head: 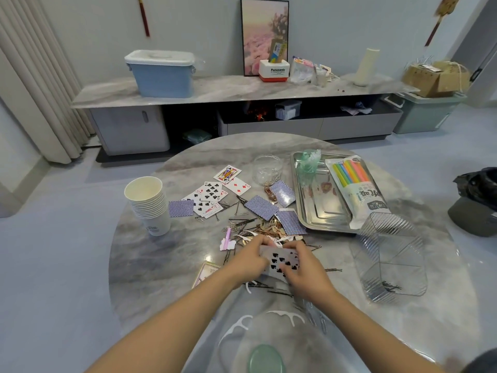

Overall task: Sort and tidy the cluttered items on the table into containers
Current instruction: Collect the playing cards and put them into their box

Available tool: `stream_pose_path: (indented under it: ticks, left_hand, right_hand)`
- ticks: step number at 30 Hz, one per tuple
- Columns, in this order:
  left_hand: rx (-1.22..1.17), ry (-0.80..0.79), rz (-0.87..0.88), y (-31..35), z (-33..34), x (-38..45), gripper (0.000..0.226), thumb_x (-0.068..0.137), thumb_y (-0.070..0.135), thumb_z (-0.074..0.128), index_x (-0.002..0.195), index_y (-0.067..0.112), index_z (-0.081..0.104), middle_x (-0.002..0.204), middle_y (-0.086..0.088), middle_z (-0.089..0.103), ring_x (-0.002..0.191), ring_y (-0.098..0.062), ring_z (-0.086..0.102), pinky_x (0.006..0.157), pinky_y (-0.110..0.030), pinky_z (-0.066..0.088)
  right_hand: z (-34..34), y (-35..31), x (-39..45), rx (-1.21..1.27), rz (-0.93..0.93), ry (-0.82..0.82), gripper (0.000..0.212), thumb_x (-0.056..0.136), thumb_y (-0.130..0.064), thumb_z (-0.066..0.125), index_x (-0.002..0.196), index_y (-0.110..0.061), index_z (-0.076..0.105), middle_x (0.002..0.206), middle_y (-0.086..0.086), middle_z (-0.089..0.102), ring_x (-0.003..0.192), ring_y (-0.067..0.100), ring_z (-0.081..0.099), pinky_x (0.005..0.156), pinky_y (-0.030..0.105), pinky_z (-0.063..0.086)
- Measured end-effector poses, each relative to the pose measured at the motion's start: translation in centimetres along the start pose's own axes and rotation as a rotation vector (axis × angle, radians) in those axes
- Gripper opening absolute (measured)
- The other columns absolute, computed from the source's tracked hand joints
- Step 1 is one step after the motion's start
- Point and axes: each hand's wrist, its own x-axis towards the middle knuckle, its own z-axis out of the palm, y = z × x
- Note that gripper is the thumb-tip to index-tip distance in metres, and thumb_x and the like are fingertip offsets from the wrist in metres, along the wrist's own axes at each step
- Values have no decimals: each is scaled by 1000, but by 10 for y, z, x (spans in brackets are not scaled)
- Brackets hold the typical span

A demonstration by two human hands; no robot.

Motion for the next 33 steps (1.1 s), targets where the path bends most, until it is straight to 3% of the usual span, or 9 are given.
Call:
stream_pose_path:
  ticks: [7,12,18,21,23,26,29,31,33]
  left_hand:
    - [-25,-42,36,-9,12,-4,46,80,-13,42,103,27,40,101,1,44,74,-9,45,54,-18,39]
    - [11,-5,78,-6,16,-2,47,82,-14,35,98,29,42,98,1,47,70,-10,44,50,-17,37]
    - [159,18,76,-6,14,0,28,92,0,45,103,26,43,104,-2,52,78,-10,48,57,-19,40]
    - [-49,122,6,2,0,4,27,89,3,56,106,22,49,100,0,61,76,-12,57,58,-20,46]
    - [-273,99,-64,6,-14,5,28,87,-1,59,110,13,53,97,-4,66,76,-15,63,62,-24,50]
    - [-408,92,-124,11,-37,2,16,90,-2,55,100,9,62,88,-8,69,76,-19,66,69,-32,57]
    - [-423,256,-157,10,-54,5,18,90,-3,55,103,5,63,88,-10,69,80,-24,67,80,-42,57]
    - [-408,368,-187,9,-64,6,18,90,-3,53,103,6,62,84,-8,67,76,-22,64,75,-38,55]
    - [-353,476,-216,3,-74,7,18,91,-3,51,101,9,60,81,-4,63,73,-18,61,69,-31,53]
  right_hand:
    - [13,10,-9,61,-81,2,39,79,-3,63,104,-22,39,102,-5,43,93,7,42,74,1,32]
    - [11,14,-8,112,-68,42,34,81,-2,61,101,-22,41,98,-5,49,84,-2,46,68,4,35]
    - [4,14,-1,92,-37,-10,32,82,-7,61,100,-25,42,94,-11,51,83,7,51,63,8,37]
    - [-10,2,11,251,49,-49,30,82,-8,65,102,-20,47,96,-4,58,79,11,58,57,10,41]
    - [-19,-9,19,404,111,-137,31,82,-7,68,105,-17,50,100,3,63,73,12,63,54,14,47]
    - [-24,-28,38,450,138,-223,33,81,-8,70,107,-18,52,101,7,66,72,13,67,56,20,51]
    - [-19,-45,65,379,102,-325,32,80,-14,72,106,-19,54,96,4,67,73,15,67,60,28,53]
    - [-11,-54,86,354,51,-371,24,81,-18,70,102,-22,59,97,1,66,84,18,66,76,37,55]
    - [-2,-60,106,318,-13,-361,14,87,-22,64,101,-23,62,99,-2,63,93,16,62,85,34,52]
